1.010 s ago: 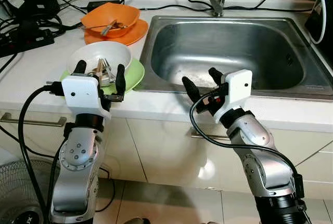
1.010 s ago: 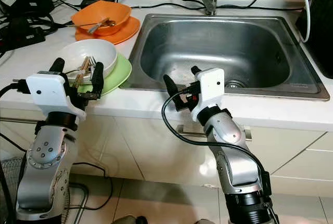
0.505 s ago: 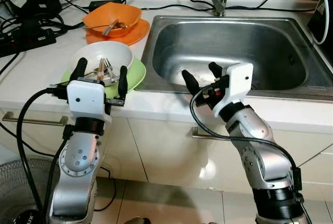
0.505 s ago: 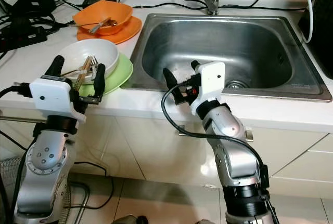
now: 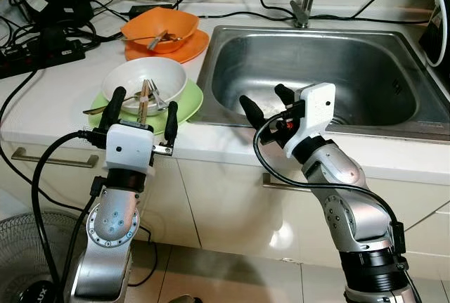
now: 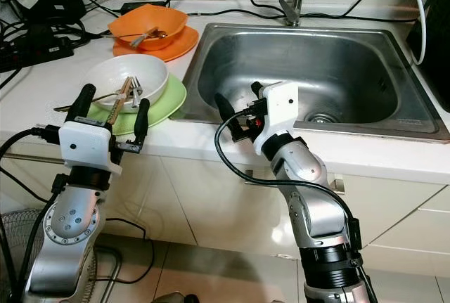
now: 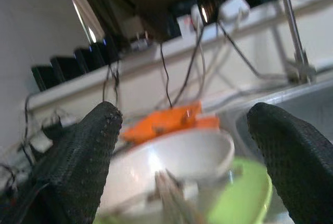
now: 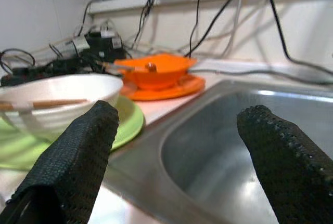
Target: Kitchen organization
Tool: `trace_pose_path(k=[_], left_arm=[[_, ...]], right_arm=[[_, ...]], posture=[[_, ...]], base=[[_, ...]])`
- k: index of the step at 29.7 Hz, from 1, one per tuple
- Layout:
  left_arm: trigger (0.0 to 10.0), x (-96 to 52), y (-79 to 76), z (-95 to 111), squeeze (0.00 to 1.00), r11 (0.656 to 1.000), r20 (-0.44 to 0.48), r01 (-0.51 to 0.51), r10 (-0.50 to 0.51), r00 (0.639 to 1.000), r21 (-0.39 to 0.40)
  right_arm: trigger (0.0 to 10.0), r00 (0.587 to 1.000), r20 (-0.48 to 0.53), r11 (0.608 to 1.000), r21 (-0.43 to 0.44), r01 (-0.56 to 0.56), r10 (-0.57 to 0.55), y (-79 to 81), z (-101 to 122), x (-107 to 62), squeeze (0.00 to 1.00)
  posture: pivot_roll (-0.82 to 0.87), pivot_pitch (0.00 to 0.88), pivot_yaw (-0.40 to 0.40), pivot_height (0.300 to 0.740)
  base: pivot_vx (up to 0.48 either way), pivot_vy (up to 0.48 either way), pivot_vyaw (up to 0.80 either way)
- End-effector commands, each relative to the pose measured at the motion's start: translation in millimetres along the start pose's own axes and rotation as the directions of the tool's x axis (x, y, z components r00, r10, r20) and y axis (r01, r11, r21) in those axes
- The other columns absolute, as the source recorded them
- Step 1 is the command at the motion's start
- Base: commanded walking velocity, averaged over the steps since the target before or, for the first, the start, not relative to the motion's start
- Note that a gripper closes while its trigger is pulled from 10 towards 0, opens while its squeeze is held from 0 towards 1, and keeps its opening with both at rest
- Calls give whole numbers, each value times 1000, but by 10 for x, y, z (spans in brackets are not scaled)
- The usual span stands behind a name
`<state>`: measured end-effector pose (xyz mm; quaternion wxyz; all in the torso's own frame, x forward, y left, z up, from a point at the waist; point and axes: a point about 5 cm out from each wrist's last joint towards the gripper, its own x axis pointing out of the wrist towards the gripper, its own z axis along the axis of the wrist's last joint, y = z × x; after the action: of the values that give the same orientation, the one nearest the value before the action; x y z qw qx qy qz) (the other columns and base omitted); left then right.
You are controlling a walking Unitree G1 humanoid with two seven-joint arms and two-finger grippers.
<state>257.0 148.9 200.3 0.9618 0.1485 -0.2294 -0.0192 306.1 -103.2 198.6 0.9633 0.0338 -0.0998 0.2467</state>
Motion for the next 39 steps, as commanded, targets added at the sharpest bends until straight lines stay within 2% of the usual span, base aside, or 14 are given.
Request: trace_pose_path(k=[1, 4, 5, 6, 10, 14, 24, 39], left_arm=[[10000, 60, 27, 137, 0, 1000, 51, -9, 8, 999, 3], [10000, 131, 41, 256, 0, 1000, 99, -11, 11, 995, 3], [10000, 222, 66, 452, 0, 1000, 175, -17, 15, 984, 11], [10000, 251, 73, 522, 0, 1000, 202, -18, 14, 979, 14], [10000, 321, 105, 665, 0, 1000, 245, -30, 30, 969, -5], [10000, 315, 115, 627, 0, 999, 225, -33, 35, 974, -10], [10000, 284, 105, 556, 0, 999, 170, -33, 37, 985, -23], [10000, 285, 113, 564, 0, 999, 163, -39, 41, 986, -15]], right_arm=[[10000, 999, 52, 1000, -27, 7, -6, -33, 104, 26, 0], [10000, 996, 90, 998, -63, 29, -23, -60, 184, 40, 0], [10000, 988, 152, 993, -103, 53, -37, -76, 340, 68, 0], [10000, 984, 173, 992, -112, 57, -37, -76, 395, 79, 0], [10000, 974, 224, 990, -126, 63, -34, -63, 530, 111, 0], [10000, 972, 232, 990, -130, 61, -30, -52, 547, 116, 0], [10000, 974, 224, 989, -136, 60, -28, -44, 511, 98, 0], [10000, 977, 210, 989, -139, 60, -29, -35, 457, 76, 0]], posture=[[-77, 6, 55, 740], [-77, 5, 55, 740], [-77, 5, 55, 740], [-77, 2, 57, 740], [-78, 2, 58, 740], [-81, 2, 60, 740], [-81, 7, 59, 740], [-80, 13, 61, 740]], base=[[0, 0, 0], [0, 0, 0], [0, 0, 0], [0, 0, 0], [0, 0, 0], [62, 0, 0], [343, 0, 0], [357, 0, 0]])
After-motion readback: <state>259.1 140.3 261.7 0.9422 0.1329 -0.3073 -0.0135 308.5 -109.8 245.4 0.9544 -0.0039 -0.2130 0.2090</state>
